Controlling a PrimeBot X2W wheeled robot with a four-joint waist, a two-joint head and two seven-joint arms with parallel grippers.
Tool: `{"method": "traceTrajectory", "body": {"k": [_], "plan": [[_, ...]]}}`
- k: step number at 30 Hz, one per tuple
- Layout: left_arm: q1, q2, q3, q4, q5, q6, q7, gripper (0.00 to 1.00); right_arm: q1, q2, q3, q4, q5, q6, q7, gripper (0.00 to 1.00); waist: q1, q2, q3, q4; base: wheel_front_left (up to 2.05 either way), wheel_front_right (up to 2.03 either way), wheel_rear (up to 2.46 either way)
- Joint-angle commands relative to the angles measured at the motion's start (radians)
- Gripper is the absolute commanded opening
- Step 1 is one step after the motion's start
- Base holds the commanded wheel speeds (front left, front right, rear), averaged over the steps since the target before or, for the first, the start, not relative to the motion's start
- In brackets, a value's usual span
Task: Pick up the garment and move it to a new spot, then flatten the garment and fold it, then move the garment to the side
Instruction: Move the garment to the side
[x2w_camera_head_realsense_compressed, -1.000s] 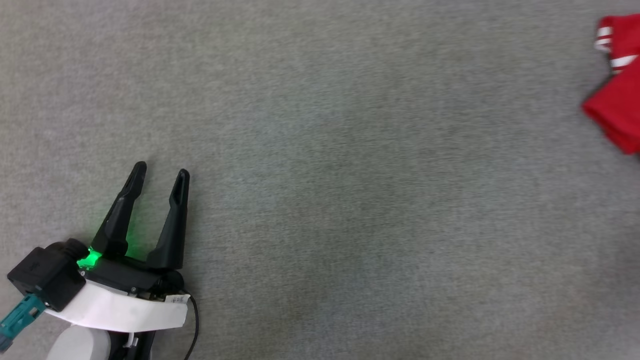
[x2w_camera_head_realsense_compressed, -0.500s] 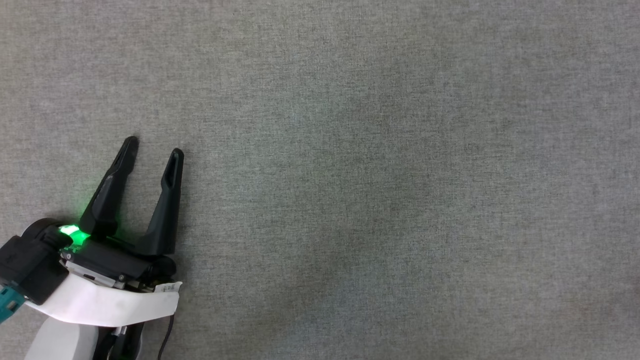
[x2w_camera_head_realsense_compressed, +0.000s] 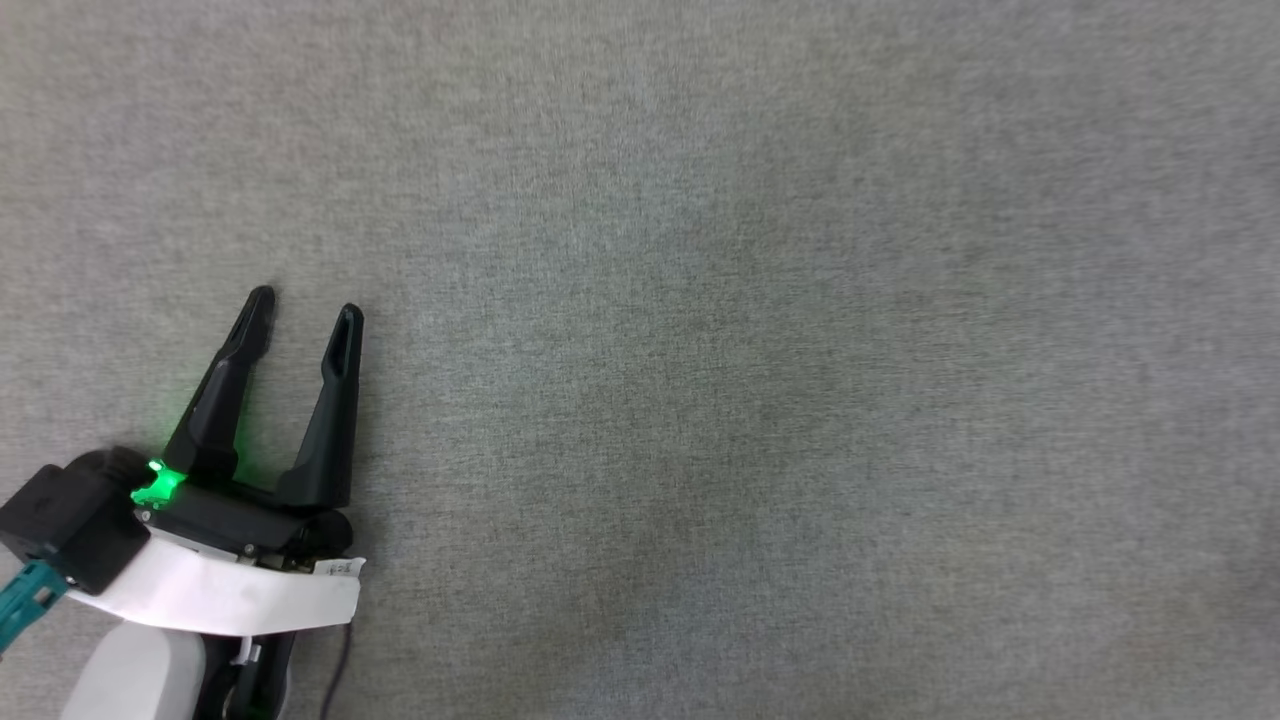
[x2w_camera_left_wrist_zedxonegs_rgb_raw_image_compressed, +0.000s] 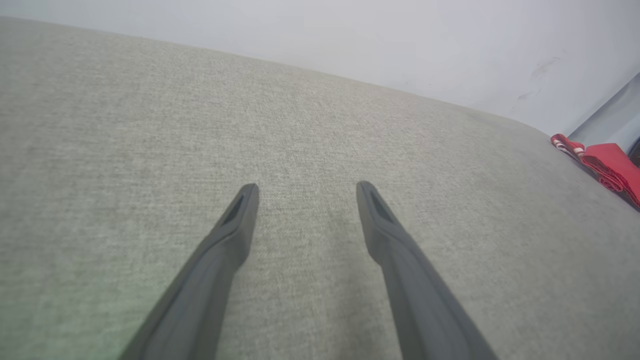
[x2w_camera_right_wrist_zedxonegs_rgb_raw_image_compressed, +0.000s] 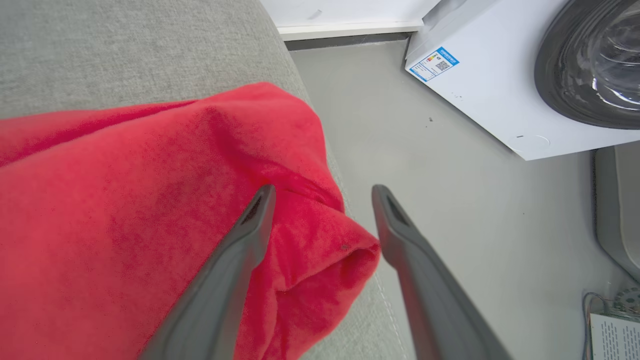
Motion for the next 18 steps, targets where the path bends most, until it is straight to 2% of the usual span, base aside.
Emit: {"method": "traceTrajectory", "body": {"k": [1,6,9,14,18], "plan": [[0.012,-0.012,-0.008,0.039,-0.009,0.002,0.010,1.00,0.009,0.009,-0.019,-0.015,-0.017,-0.002,-0.014,1.00,0.0000,0.0000,-0.027,-0.003,0.00,0.00,0.00],[0.031,-0.041,-0.008,0.047,-0.016,0.001,0.008,1.00,0.033,0.089,-0.108,-0.089,-0.071,-0.002,-0.062,1.00,0.0000,0.0000,-0.127,-0.007,0.00,0.00,0.00],[0.037,-0.067,-0.010,0.057,-0.024,0.001,0.006,1.00,0.047,0.126,-0.127,-0.146,-0.081,-0.002,-0.092,1.00,0.0000,0.0000,-0.204,-0.002,0.00,0.00,0.00],[0.075,-0.112,-0.025,0.083,-0.041,0.001,0.005,1.00,0.135,0.194,-0.001,-0.220,-0.006,-0.002,-0.192,1.00,0.0000,0.0000,-0.345,0.011,0.00,0.00,0.00],[0.117,-0.151,-0.019,0.084,-0.052,0.001,0.005,1.00,0.282,0.195,0.181,-0.347,0.166,-0.002,-0.269,1.00,0.0000,0.0000,-0.453,0.024,0.00,0.00,0.00]]}}
